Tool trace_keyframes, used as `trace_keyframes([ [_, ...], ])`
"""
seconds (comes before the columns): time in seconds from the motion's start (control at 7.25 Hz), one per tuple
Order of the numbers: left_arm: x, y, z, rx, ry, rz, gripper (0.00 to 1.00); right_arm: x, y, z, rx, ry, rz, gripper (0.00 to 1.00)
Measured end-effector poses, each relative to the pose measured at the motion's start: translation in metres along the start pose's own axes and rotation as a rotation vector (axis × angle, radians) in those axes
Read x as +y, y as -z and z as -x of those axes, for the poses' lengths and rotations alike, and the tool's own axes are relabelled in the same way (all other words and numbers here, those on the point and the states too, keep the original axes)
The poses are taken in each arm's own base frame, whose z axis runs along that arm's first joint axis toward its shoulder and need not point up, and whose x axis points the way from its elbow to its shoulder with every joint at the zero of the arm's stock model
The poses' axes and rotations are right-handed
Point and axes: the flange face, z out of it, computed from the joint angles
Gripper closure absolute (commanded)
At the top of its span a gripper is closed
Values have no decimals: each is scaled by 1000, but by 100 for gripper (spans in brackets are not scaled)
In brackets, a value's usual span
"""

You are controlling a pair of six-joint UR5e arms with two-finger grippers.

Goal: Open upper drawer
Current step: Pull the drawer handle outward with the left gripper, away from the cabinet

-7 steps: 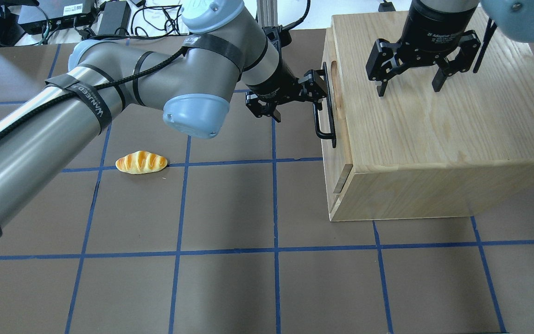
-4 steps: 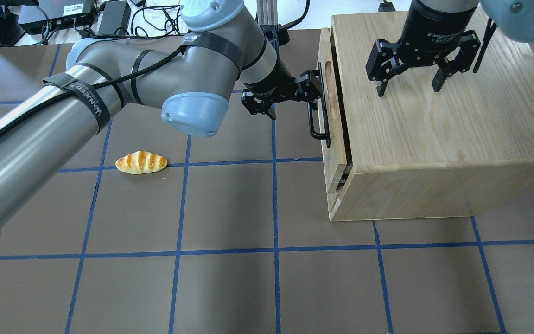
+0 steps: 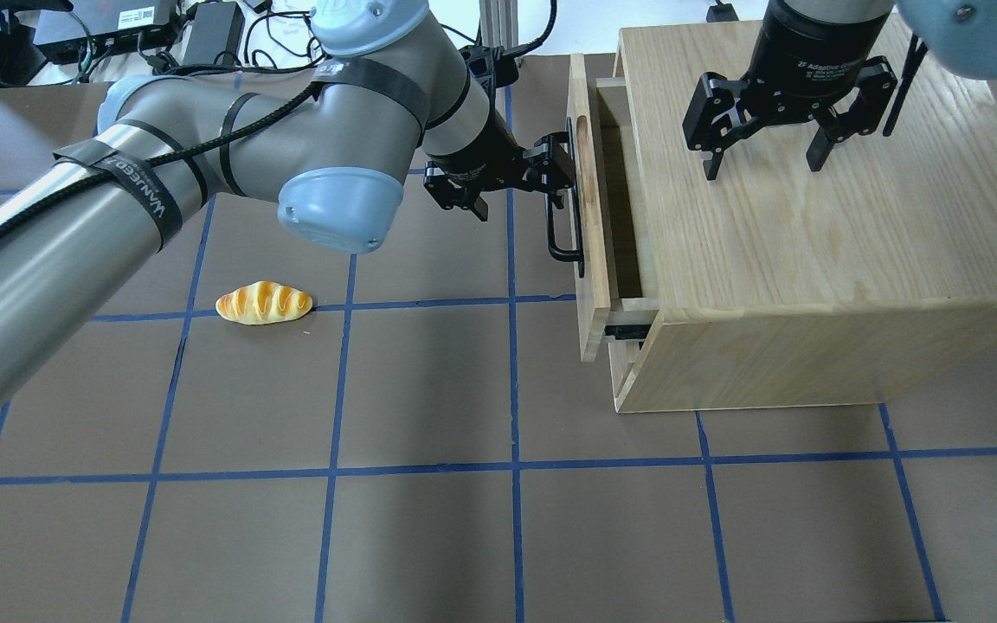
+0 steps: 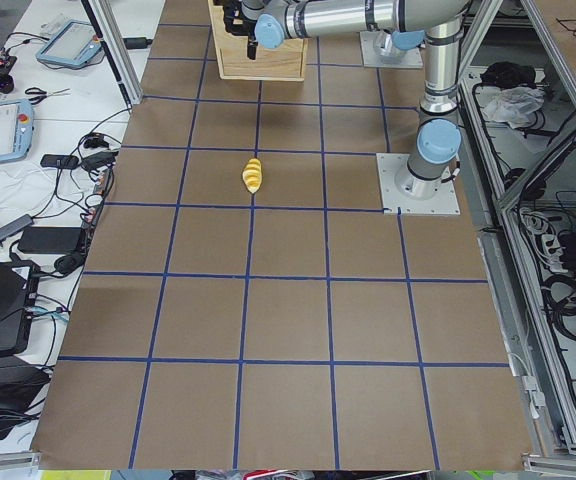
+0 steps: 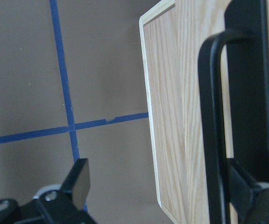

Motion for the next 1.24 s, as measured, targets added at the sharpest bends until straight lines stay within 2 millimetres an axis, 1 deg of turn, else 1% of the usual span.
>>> trace_keyframes([
  [0.97, -7, 25, 46, -23, 22, 39, 0, 0, 0, 0, 0, -1, 0, 0],
  [1.24, -5, 28, 54, -34, 27, 62, 0, 0, 0, 0, 0, 0, 0, 0],
])
